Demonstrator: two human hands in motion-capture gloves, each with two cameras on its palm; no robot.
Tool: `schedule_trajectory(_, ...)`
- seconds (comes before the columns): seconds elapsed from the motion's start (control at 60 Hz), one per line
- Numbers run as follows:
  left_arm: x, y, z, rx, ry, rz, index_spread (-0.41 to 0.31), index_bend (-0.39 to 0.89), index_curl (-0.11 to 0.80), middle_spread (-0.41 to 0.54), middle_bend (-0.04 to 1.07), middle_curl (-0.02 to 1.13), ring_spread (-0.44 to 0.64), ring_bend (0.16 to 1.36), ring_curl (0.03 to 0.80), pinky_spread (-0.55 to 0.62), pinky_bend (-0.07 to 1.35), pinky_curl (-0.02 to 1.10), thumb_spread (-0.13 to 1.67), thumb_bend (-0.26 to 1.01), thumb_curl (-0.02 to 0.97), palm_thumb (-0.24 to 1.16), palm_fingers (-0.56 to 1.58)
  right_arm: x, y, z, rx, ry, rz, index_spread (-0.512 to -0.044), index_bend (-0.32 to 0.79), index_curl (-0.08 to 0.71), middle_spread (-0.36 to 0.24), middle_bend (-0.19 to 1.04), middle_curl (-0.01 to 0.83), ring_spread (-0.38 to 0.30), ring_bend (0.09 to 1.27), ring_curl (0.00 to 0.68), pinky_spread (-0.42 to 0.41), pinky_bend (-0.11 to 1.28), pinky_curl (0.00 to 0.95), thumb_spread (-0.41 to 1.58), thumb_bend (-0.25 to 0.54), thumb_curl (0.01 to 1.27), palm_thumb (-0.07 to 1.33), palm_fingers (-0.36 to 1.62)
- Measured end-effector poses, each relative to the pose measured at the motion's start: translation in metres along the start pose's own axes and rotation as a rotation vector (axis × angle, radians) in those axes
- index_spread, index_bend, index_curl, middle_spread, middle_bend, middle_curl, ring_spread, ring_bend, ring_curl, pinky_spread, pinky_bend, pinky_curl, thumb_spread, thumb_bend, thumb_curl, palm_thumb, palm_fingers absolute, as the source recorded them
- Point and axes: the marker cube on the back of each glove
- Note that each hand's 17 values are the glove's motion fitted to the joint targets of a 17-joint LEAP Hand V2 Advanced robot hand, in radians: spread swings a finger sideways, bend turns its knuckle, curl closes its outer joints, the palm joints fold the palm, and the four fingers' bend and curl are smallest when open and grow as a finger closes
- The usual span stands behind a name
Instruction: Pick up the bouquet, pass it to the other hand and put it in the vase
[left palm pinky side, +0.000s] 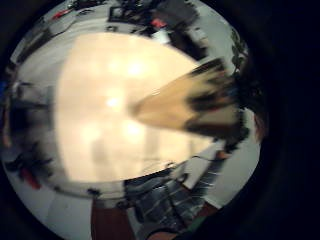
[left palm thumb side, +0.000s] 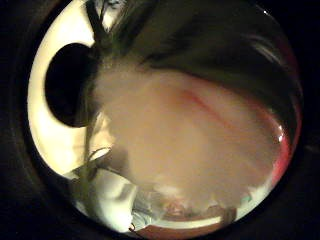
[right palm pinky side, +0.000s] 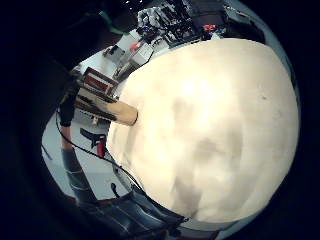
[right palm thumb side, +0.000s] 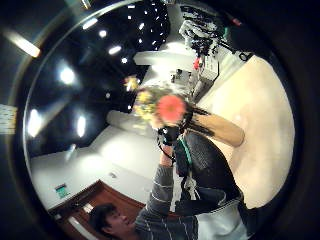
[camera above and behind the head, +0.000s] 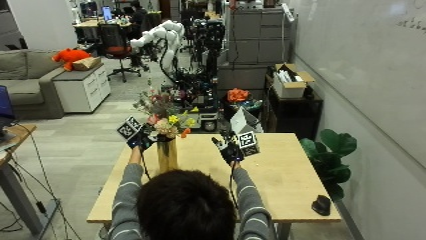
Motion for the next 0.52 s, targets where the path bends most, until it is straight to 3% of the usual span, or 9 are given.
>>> schedule_trajectory(0.067,-0.019,0.015,0.005,0.020,0.058,-0.062,0.079,0.01,0.291,0.258,0.21,0.32,0.29,0.51,0.292,0.33,0.33,0.32,0.79,-0.04,0.348,0.24,-0.32,0.001,0.003,-0.005,0.009,0.032,0.029,-0.353,0.16,0.303,-0.100,0.17,0.341,-0.059,0.32,0.334,0.275,0.31,0.351,1.09,-0.023,0.37,0.60,0.52)
schedule_trajectory(0.133,-0.035,0.017,0.003,0.061,0.060,-0.037,0.116,0.01,0.238,0.338,0.17,0.29,0.36,0.49,0.274,0.40,0.31,0.31,0.78,-0.04,0.350,0.25,-0.31,0.000,0.005,-0.014,0.045,0.087,0.013,-0.353,0.16,0.306,-0.101,0.17,0.340,-0.054,0.31,0.334,0.275,0.31,0.352,1.09,-0.023,0.37,0.60,0.52)
schedule_trajectory(0.167,-0.045,0.008,0.000,0.121,0.033,-0.071,0.128,0.02,0.218,0.368,0.17,0.29,0.39,0.48,0.268,0.42,0.30,0.30,0.77,-0.04,0.351,0.25,-0.30,-0.005,0.012,-0.015,0.039,0.063,0.056,-0.353,0.16,0.307,-0.096,0.18,0.340,-0.053,0.31,0.334,0.275,0.30,0.351,1.09,-0.023,0.37,0.60,0.52)
schedule_trajectory(0.233,-0.051,0.023,-0.009,0.145,0.043,-0.146,0.148,0.04,0.184,0.406,0.16,0.27,0.44,0.46,0.259,0.46,0.29,0.30,0.77,-0.04,0.351,0.25,-0.28,-0.010,0.016,-0.023,0.055,0.123,0.017,-0.353,0.16,0.308,-0.094,0.17,0.339,-0.052,0.31,0.335,0.276,0.30,0.351,1.09,-0.023,0.37,0.60,0.52)
schedule_trajectory(0.3,-0.038,0.050,-0.019,0.100,0.112,0.021,0.156,0.05,0.158,0.430,0.16,0.26,0.46,0.45,0.252,0.48,0.27,0.29,0.76,-0.04,0.351,0.25,-0.27,-0.015,0.015,-0.030,0.071,0.159,-0.038,-0.351,0.16,0.311,-0.097,0.17,0.337,-0.051,0.30,0.333,0.276,0.29,0.351,1.09,-0.023,0.37,0.60,0.53)
schedule_trajectory(0.384,-0.027,0.070,-0.028,-0.012,0.203,0.119,0.161,0.06,0.133,0.448,0.16,0.25,0.49,0.44,0.248,0.49,0.25,0.29,0.75,-0.04,0.351,0.25,-0.25,-0.030,0.024,-0.031,0.047,0.073,0.046,-0.352,0.16,0.314,-0.099,0.18,0.335,-0.051,0.30,0.333,0.276,0.28,0.350,1.09,-0.021,0.37,0.61,0.54)
schedule_trajectory(0.45,-0.025,0.080,-0.037,-0.073,0.233,0.141,0.161,0.07,0.120,0.447,0.16,0.24,0.49,0.43,0.246,0.50,0.24,0.29,0.75,-0.04,0.349,0.25,-0.22,-0.032,0.022,-0.034,0.049,0.057,0.019,-0.350,0.16,0.317,-0.101,0.17,0.333,-0.051,0.29,0.334,0.276,0.28,0.350,1.09,-0.022,0.37,0.61,0.54)
schedule_trajectory(0.517,-0.036,0.071,-0.046,0.047,0.141,0.074,0.161,0.07,0.109,0.448,0.17,0.24,0.50,0.43,0.244,0.50,0.24,0.29,0.75,-0.04,0.349,0.24,-0.22,-0.008,0.007,-0.033,0.042,0.030,0.080,-0.351,0.16,0.319,-0.094,0.18,0.336,-0.051,0.28,0.334,0.277,0.27,0.350,1.09,-0.023,0.37,0.61,0.54)
